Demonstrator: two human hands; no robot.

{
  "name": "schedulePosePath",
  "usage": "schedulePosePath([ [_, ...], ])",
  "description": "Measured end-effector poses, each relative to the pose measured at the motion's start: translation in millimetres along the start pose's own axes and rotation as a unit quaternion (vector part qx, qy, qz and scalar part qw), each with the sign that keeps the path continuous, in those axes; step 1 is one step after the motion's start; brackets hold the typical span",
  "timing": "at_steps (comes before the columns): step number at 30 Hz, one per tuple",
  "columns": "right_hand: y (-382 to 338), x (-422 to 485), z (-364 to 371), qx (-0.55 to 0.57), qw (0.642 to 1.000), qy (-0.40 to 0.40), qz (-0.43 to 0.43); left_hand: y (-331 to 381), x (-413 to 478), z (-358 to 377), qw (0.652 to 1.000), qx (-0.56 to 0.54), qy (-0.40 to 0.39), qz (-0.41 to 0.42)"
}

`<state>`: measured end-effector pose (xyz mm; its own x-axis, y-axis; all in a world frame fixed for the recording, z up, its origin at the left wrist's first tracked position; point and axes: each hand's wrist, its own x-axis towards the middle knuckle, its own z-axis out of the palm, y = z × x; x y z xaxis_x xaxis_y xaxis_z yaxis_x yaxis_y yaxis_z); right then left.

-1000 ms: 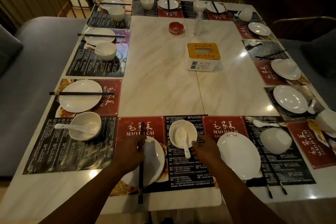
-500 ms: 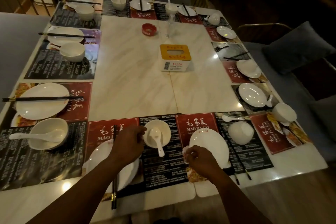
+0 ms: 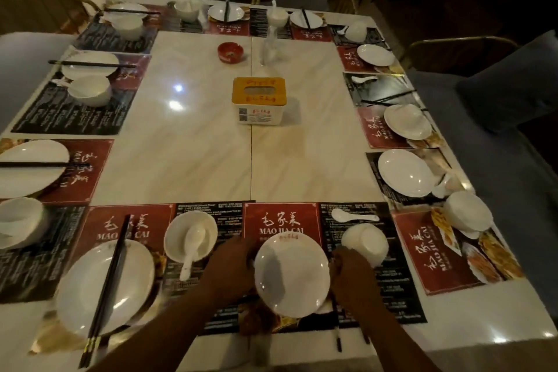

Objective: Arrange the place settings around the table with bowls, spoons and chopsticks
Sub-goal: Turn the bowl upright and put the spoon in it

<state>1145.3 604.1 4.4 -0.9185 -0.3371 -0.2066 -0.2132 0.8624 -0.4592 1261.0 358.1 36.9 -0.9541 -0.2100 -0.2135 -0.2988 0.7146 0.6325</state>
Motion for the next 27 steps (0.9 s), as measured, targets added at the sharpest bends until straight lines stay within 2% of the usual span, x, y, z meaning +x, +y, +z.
schedulePosePath([
  [5, 13.1, 19.7, 9.2, -0.022, 0.996, -0.063, -0.064, -0.4, -2.3, 47.9, 0.988, -0.007, 0.025, -0.154],
  [8, 14.0, 22.4, 9.2, -0.032, 0.992, -0.091, -0.08, 4.6, -2.8, 56.5, 0.978, 0.002, 0.049, -0.202],
  [15, 17.2, 14.3, 7.9, 0.037, 0.991, -0.109, -0.073, -1.4, -4.4, 59.3, 0.973, -0.022, 0.067, -0.219],
  [23, 9.0, 7.8, 9.4, 0.021, 0.993, -0.099, -0.06, -7.0, -7.4, 56.8, 0.969, -0.035, 0.061, -0.235],
  [27, 8.1, 1.5, 2.9, 0.029, 0.996, -0.083, -0.026, -7.9, -7.7, 55.9, 0.972, -0.032, 0.061, -0.227],
])
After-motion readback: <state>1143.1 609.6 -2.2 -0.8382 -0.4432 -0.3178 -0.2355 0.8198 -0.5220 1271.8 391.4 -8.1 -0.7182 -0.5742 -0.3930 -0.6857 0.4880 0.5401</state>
